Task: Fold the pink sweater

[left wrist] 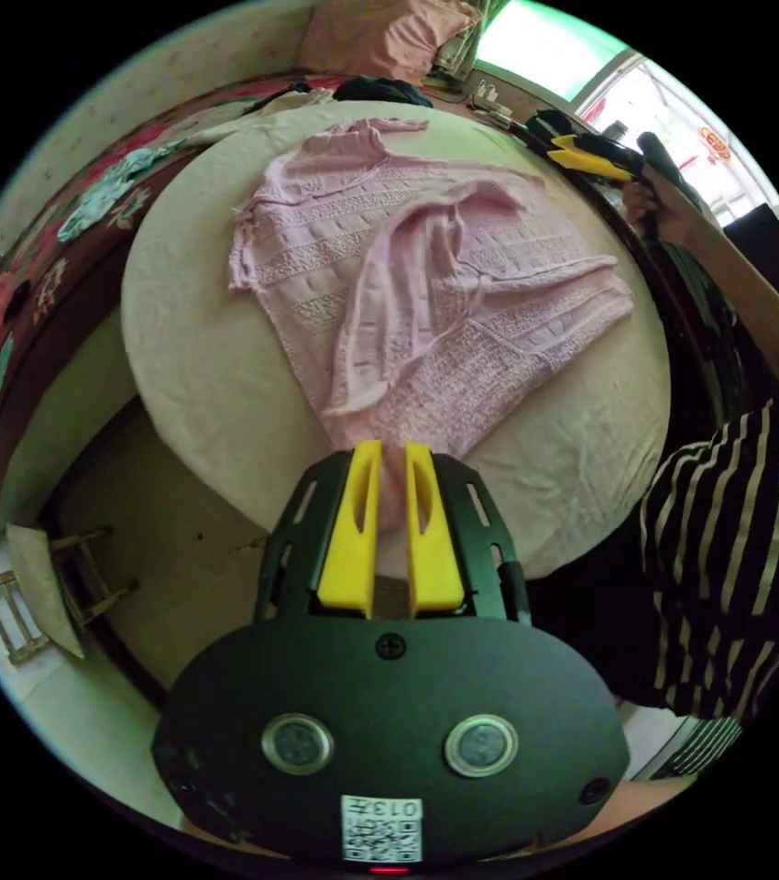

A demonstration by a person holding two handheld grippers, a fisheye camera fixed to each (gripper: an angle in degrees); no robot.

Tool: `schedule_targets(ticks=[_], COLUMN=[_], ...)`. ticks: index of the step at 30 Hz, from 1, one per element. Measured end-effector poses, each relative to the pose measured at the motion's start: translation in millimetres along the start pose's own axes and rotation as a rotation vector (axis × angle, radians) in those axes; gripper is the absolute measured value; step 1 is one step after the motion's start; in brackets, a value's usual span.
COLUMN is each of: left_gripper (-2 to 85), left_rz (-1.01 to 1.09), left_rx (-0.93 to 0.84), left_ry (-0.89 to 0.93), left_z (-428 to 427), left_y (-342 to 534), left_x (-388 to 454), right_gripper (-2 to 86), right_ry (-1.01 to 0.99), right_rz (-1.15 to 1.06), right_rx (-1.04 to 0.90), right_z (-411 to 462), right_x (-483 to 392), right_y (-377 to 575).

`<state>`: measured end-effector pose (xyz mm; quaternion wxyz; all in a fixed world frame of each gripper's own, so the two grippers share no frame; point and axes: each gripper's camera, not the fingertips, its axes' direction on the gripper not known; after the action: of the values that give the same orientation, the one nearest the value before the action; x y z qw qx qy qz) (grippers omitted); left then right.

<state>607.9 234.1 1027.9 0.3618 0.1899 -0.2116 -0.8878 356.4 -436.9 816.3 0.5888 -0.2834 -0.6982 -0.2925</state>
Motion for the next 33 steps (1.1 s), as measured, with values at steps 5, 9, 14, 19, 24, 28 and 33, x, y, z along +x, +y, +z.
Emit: schedule_targets(ticks=[5,9,14,19,24,28,33], left_gripper=[9.4,11.4,5.4,2.2,1.4,1.4,2.8], left_rz=[0.085,0.202,0.279,0.401,0.605,0.54,0.357], left_rx=[-0.066,-0.124,-0.225,-0.337,-0.297,-0.378,-0.313], left_ry=[-0.051,-0.162,-0.302,-0.502,-0.723,-0.679,-0.759], left_z=[-5.5,5.6,20.7,11.2,-4.8,39.2,12.1], left_y=[22.0,15.5,-11.6,-24.0,7.6,30.8,68.0], left_x=[34.6,77.1,110.3,135.8,175.5,172.3,163.4], right_gripper=[7.5,8.0,8.1,3.8,1.9,1.8,3.1], right_ry=[0.224,0.488,0.663,0.696,0.678,0.598,0.644], right_rz=[-0.156,-0.295,-0.393,-0.421,-0.448,-0.366,-0.339], right_rx=[-0.074,-0.243,-0.401,-0.442,-0.488,-0.446,-0.357], right_z=[-22.1,-10.2,14.0,31.4,29.9,21.7,-6.1], right_x=[-8.5,-10.8,-3.7,5.1,7.9,16.3,11.0], right_y=[48.1,105.8,155.6,156.8,155.3,150.2,146.7])
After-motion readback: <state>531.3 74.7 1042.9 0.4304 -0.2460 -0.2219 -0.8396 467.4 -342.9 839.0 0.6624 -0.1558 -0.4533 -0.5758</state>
